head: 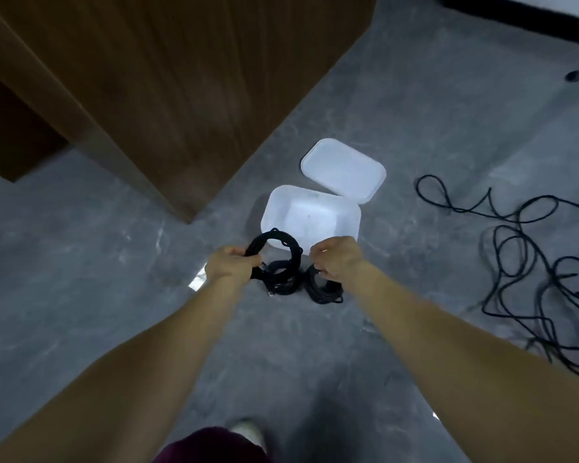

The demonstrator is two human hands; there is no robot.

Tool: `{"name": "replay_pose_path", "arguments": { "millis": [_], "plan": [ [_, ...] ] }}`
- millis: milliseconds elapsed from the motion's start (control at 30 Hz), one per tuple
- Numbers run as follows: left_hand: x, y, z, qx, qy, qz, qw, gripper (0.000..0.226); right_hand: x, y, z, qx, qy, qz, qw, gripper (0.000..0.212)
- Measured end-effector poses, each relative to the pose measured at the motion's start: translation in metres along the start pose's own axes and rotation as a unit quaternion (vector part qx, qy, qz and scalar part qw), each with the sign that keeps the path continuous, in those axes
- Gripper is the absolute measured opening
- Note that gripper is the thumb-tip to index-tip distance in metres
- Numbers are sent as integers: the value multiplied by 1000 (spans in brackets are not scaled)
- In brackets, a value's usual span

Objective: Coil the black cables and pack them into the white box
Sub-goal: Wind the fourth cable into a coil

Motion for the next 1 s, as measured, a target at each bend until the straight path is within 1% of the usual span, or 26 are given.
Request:
{"name": "replay_pose_path", "arguments": {
  "millis": [67,133,200,300,467,600,700,800,900,1000],
  "plan": [
    [-39,1,-31,4,-6,5,1000,29,-34,27,26,30,-22,1,999,31],
    [-71,1,-58,11,-4,27,1000,24,-63,54,49,64,-44,-10,997,27],
    [-100,1,-77,24,0,56,998,22,-88,78,66,79,-66,-6,995,12],
    [-143,4,-101,35,4,81,996,19,-120,109,87,87,-110,13,990,24],
    [-183,9,-122,7,10,111,994,27,-156,141,105,104,-129,14,986,25],
    [-189,15,-127,-6,10,121,993,24,-163,151,107,131,-139,13,982,20],
    [-191,21,-128,-53,57,123,989,29,-171,147,105,154,-151,9,976,17],
    [-193,24,-123,-114,103,114,982,30,-177,140,102,155,-169,18,973,21],
    [-189,24,-110,-199,139,115,963,35,-178,133,100,140,-160,11,977,25],
    [-177,29,-87,-232,213,85,945,33,-174,121,99,117,-156,10,981,24]
  ]
}}
Point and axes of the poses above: each hand's wrist, its own x-axis away from the middle knuckle, its own y-axis out of the palm, z = x × y, the point moved 1 cm from there along -x, towards the middle knuckle, and after that the axes turned 6 degrees about -y, right-handed, at the moved point
